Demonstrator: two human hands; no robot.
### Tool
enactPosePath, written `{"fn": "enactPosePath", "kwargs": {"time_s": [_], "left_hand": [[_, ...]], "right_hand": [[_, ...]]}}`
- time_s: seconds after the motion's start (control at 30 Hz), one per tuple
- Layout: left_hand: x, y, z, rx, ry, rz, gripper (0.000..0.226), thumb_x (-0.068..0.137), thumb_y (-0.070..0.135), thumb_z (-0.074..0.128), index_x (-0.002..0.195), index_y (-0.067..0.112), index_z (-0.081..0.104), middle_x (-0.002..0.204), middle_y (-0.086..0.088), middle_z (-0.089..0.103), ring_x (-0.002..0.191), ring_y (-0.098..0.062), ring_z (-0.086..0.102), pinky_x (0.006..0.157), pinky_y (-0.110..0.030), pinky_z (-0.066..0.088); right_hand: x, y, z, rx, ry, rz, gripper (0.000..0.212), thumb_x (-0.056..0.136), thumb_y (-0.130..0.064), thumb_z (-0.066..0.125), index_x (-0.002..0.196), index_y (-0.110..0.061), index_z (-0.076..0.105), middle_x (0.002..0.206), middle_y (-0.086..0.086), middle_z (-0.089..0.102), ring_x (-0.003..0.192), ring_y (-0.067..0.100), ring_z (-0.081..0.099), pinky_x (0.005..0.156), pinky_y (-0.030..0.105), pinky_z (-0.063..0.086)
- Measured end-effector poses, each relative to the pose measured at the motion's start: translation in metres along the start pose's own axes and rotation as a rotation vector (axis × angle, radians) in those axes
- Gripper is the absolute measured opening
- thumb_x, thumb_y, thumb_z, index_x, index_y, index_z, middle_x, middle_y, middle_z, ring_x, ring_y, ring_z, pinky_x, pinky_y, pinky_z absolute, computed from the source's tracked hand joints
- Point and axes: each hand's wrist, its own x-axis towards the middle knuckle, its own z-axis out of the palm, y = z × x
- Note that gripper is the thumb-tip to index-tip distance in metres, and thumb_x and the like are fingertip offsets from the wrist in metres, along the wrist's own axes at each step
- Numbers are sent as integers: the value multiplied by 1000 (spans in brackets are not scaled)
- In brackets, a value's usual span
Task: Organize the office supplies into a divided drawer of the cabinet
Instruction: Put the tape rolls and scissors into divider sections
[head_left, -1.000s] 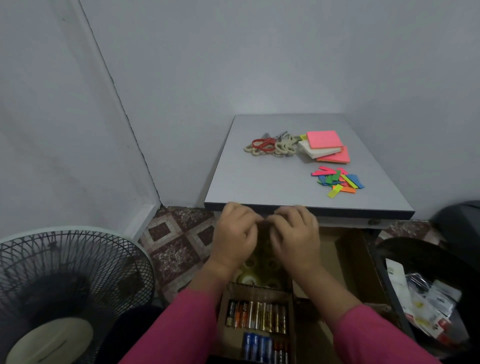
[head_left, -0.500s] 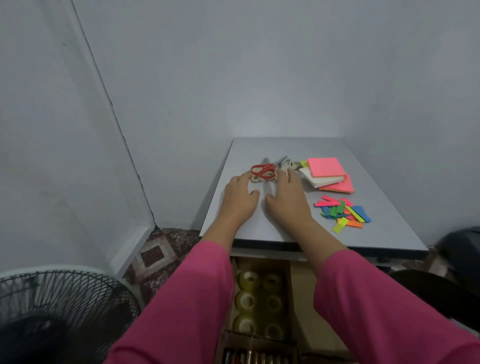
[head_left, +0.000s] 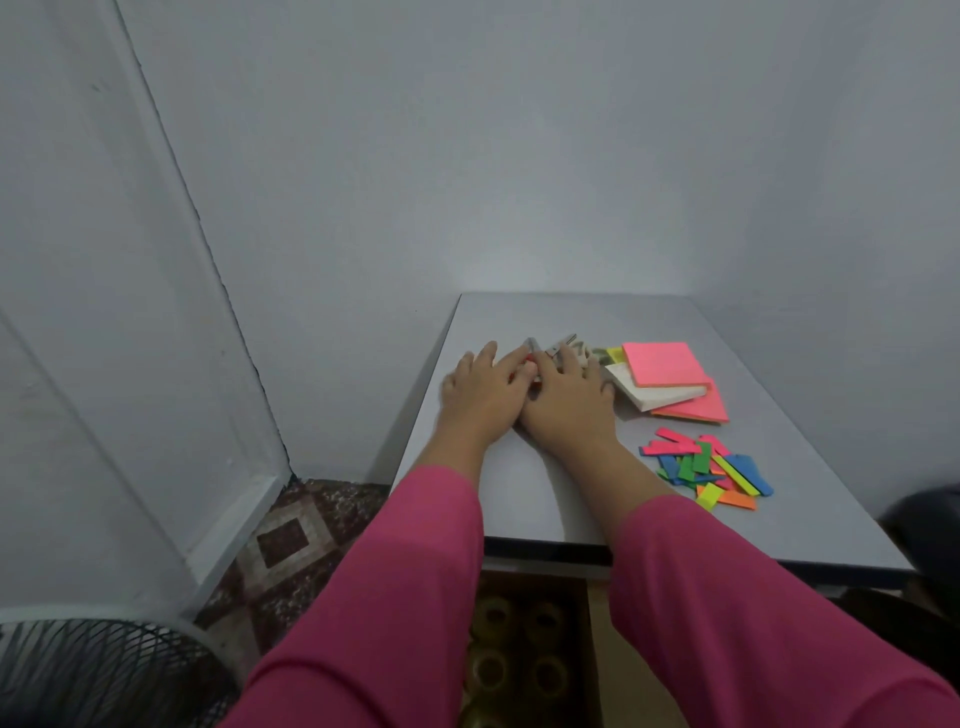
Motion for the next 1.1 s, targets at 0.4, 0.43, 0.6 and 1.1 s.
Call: {"fn": "enactPosePath", "kwargs": {"time_s": [0.4, 0.43, 0.6, 1.1], "left_hand": [[-2, -3, 3, 5, 14, 56, 41, 98, 32, 30, 134, 34, 49, 130, -3, 53, 122, -23, 48, 106, -42, 31], [-3, -3, 3, -7, 16, 54, 41, 98, 31, 30, 134, 33, 49, 129, -4, 53, 120, -24, 48, 105, -40, 32], [-9, -4, 1, -45, -1, 35, 41, 99, 32, 32, 137, 33, 48, 131, -7, 51, 119, -27, 48, 103, -38, 37], [-72, -4, -14, -99, -47, 49, 41, 99, 37, 36, 138, 34, 47, 131, -4, 49, 115, -20, 51, 97, -36, 44]], "right_hand": [[-3, 1, -4, -81, -80, -63, 44, 99, -35, 32, 142, -27, 36, 147, 4, 36, 128, 39, 33, 109, 49, 21], [-4, 1, -5, -82, -86, -69, 45, 99, -34, 32, 143, -27, 35, 148, 3, 36, 128, 39, 33, 109, 49, 21], [-8, 0, -8, -110, -143, -82, 48, 100, -34, 29, 147, -28, 27, 153, 0, 30, 134, 39, 27, 112, 51, 17], [-72, -7, -33, -125, -226, -123, 54, 99, -34, 25, 151, -28, 19, 156, 1, 23, 138, 38, 21, 110, 47, 20]]}}
